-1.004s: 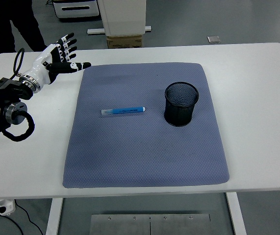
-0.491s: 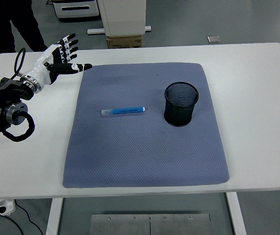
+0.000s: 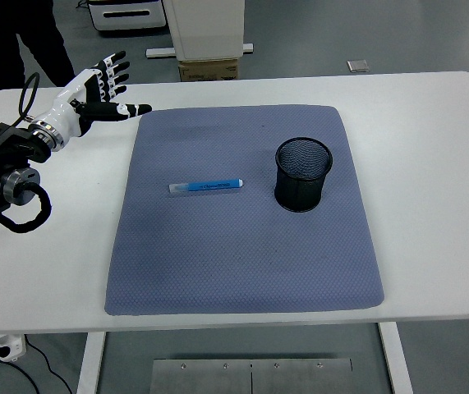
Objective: Left hand places marker in pen holder
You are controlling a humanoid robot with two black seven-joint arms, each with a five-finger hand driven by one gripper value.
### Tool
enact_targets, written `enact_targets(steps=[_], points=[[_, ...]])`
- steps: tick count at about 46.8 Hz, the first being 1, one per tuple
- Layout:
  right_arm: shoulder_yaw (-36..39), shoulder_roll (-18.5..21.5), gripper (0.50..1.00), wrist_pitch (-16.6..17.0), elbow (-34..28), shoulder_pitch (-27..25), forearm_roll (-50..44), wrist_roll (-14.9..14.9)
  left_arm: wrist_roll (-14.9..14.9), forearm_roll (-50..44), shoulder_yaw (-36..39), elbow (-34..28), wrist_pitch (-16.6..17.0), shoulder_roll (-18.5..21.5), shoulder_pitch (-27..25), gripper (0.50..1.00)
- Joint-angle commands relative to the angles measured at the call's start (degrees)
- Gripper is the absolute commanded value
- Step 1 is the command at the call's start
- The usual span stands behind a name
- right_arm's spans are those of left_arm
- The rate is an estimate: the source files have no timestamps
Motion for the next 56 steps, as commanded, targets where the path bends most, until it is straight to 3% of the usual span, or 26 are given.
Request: enact_targets(steps=[1, 23, 41, 42, 56], points=[[0.03, 0.0, 1.0, 0.0, 0.0, 0.0, 0.0, 0.0, 0.0, 0.01, 1.51, -0.15, -0.02, 0.03, -0.99, 1.0], [0.03, 0.0, 1.0, 0.0, 0.0, 0.0, 0.0, 0.0, 0.0, 0.01, 10.92, -3.92, -0.28, -0.5, -8.29, 1.0], [0.03, 0.0, 1.0, 0.0, 0.0, 0.0, 0.0, 0.0, 0.0, 0.01, 15.67, -4.8, -0.55, -1.11, -11.37, 1.0], [0.03, 0.0, 1.0, 0.0, 0.0, 0.0, 0.0, 0.0, 0.0, 0.01, 20.11, -5.06, -0.81, -2.16, -13.28, 1.0], [-0.06, 0.0, 1.0, 0.0, 0.0, 0.0, 0.0, 0.0, 0.0, 0.01, 23.22, -7.53, -1.86, -2.52, -16.11, 1.0]])
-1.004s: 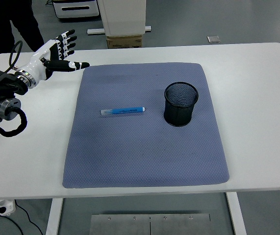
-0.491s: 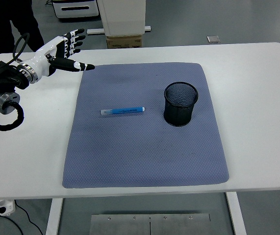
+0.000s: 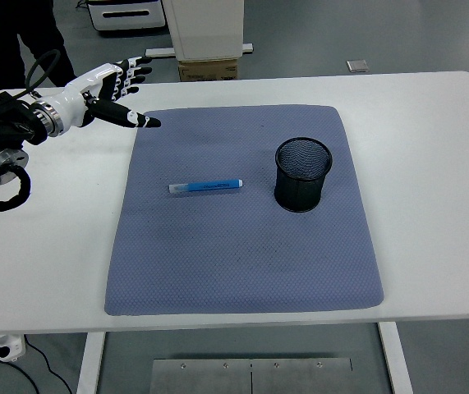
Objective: Left hand places marker in pen holder
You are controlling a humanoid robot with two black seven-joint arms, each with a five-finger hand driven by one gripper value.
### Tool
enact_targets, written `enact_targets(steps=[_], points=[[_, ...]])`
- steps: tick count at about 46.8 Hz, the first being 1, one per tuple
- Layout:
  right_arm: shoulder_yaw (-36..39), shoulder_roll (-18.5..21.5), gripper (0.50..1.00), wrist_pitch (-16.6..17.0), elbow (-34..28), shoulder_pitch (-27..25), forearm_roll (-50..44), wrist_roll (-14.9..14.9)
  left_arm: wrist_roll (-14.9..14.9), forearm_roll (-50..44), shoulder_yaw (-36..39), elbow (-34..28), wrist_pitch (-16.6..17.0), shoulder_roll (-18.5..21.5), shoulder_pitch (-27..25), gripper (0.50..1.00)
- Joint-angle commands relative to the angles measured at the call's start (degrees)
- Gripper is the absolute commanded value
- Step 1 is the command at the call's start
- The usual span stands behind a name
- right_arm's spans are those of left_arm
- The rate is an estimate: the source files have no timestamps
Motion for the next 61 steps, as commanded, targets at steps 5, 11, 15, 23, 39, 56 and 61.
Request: enact_targets(steps=[5, 11, 15, 23, 39, 56, 61], points=[[0.02, 0.0, 1.0, 0.0, 0.0, 0.02, 0.0, 0.0, -0.01, 0.08, 1.91, -0.87, 0.06, -1.17, -1.42, 1.0], [0.02, 0.0, 1.0, 0.0, 0.0, 0.02, 0.0, 0.0, -0.01, -0.01, 5.07, -1.23, 0.06, -4.15, -2.47, 1.0], [-0.06, 0.0, 1.0, 0.0, 0.0, 0.02, 0.0, 0.0, -0.01, 0.08, 5.77, -1.75, 0.14, -5.3, -2.91, 1.0], [0.02, 0.0, 1.0, 0.0, 0.0, 0.02, 0.0, 0.0, 0.01, 2.1, 6.65, -3.33, 0.14, -6.26, -5.02, 1.0], [0.02, 0.0, 1.0, 0.0, 0.0, 0.02, 0.0, 0.0, 4.49, 4.56, 11.56, -5.88, 0.14, -9.16, -9.32, 1.0], [0.02, 0.0, 1.0, 0.0, 0.0, 0.02, 0.0, 0.0, 10.72, 4.56, 16.14, -8.17, 0.94, -14.79, -11.52, 1.0], [0.02, 0.0, 1.0, 0.0, 0.0, 0.02, 0.0, 0.0, 12.75, 4.56, 16.23, -8.08, 0.94, -15.05, -11.88, 1.0]])
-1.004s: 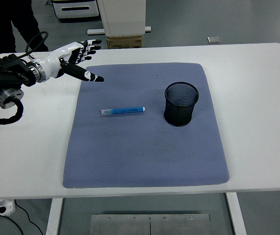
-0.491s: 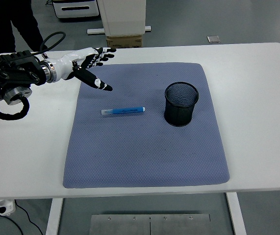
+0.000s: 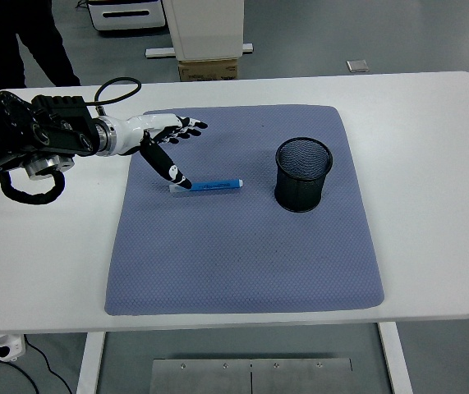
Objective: Left hand places marker in pen holder
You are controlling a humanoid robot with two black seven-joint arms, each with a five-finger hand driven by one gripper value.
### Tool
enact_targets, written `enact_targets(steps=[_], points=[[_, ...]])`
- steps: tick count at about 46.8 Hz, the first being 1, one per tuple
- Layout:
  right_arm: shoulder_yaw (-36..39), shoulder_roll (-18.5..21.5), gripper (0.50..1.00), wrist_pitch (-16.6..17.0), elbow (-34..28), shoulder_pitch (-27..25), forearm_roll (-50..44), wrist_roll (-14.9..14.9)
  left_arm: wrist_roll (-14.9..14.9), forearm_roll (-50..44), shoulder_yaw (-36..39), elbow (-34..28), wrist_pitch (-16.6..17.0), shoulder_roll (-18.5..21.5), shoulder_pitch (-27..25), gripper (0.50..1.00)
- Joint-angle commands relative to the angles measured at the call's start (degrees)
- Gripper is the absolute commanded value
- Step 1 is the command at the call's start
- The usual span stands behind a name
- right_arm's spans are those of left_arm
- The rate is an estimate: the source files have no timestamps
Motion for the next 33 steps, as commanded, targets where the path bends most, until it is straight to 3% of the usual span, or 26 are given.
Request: enact_targets(steps=[1, 12, 29, 33], points=[[-0.07, 0.0, 1.0, 0.0, 0.0, 0.0, 0.0, 0.0, 1.34, -0.01, 0.1, 0.09, -0.01, -0.44, -0.18, 1.0], [0.02, 0.0, 1.0, 0.0, 0.0, 0.0, 0.0, 0.0, 5.56, -0.01, 1.42, 0.09, -0.36, -1.05, -2.55, 1.0], [0.02, 0.0, 1.0, 0.0, 0.0, 0.0, 0.0, 0.0, 5.74, 0.08, 4.15, -0.18, -1.07, -3.25, -6.69, 1.0], [-0.07, 0.0, 1.0, 0.0, 0.0, 0.0, 0.0, 0.0, 5.74, 0.25, 5.55, -1.49, -2.64, -4.22, -9.14, 1.0]])
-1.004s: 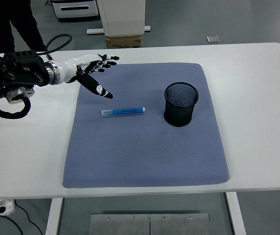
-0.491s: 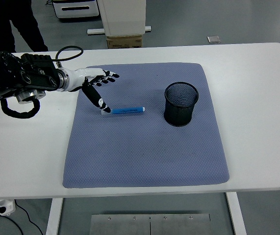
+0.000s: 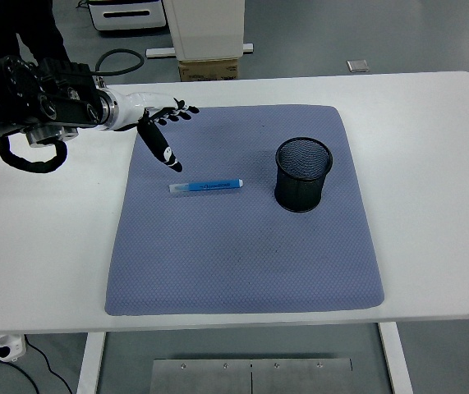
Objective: Left hand places marker in pen holder
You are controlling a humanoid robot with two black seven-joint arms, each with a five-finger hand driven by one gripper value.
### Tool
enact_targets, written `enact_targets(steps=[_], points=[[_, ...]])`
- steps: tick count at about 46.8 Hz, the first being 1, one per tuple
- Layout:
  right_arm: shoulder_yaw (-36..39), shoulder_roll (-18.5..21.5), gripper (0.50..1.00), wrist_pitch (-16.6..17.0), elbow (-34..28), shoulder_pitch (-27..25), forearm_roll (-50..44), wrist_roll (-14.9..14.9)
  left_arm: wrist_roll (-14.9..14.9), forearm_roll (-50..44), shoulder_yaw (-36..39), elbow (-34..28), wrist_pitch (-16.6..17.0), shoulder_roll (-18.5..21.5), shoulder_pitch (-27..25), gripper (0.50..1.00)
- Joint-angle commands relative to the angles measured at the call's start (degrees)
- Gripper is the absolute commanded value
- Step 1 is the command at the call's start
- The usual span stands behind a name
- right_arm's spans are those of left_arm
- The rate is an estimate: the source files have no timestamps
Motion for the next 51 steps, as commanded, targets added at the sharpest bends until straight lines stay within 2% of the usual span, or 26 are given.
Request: enact_targets(steps=[1, 11, 15, 16, 21, 28, 42, 51], points=[[0.0, 0.0, 1.0, 0.0, 0.0, 0.0, 0.0, -0.01, -0.02, 0.11, 0.43, -0.65, -1.27, -0.69, -1.16, 1.0], [0.0, 0.0, 1.0, 0.0, 0.0, 0.0, 0.0, -0.01, 0.51, 0.11, 1.75, -1.8, -3.83, -2.18, -3.01, 1.0], [0.0, 0.0, 1.0, 0.0, 0.0, 0.0, 0.0, -0.01, 2.18, 0.11, 2.01, -2.15, -3.91, -2.54, -3.36, 1.0], [0.0, 0.0, 1.0, 0.0, 0.0, 0.0, 0.0, -0.01, 4.44, 0.11, 2.1, -2.24, -3.91, -3.15, -3.53, 1.0], [0.0, 0.0, 1.0, 0.0, 0.0, 0.0, 0.0, -0.01, 7.98, 0.11, 2.36, -2.24, -3.91, -4.29, -3.53, 1.0], [-0.08, 0.0, 1.0, 0.0, 0.0, 0.0, 0.0, -0.01, 11.14, 0.11, 2.98, -2.15, -3.74, -6.05, -3.53, 1.0], [0.0, 0.0, 1.0, 0.0, 0.0, 0.0, 0.0, -0.01, 11.5, 0.11, 3.33, -1.97, -3.12, -6.67, -2.74, 1.0], [0.0, 0.0, 1.0, 0.0, 0.0, 0.0, 0.0, -0.01, 11.5, 0.02, 3.33, -1.36, -1.19, -6.67, -1.6, 1.0]])
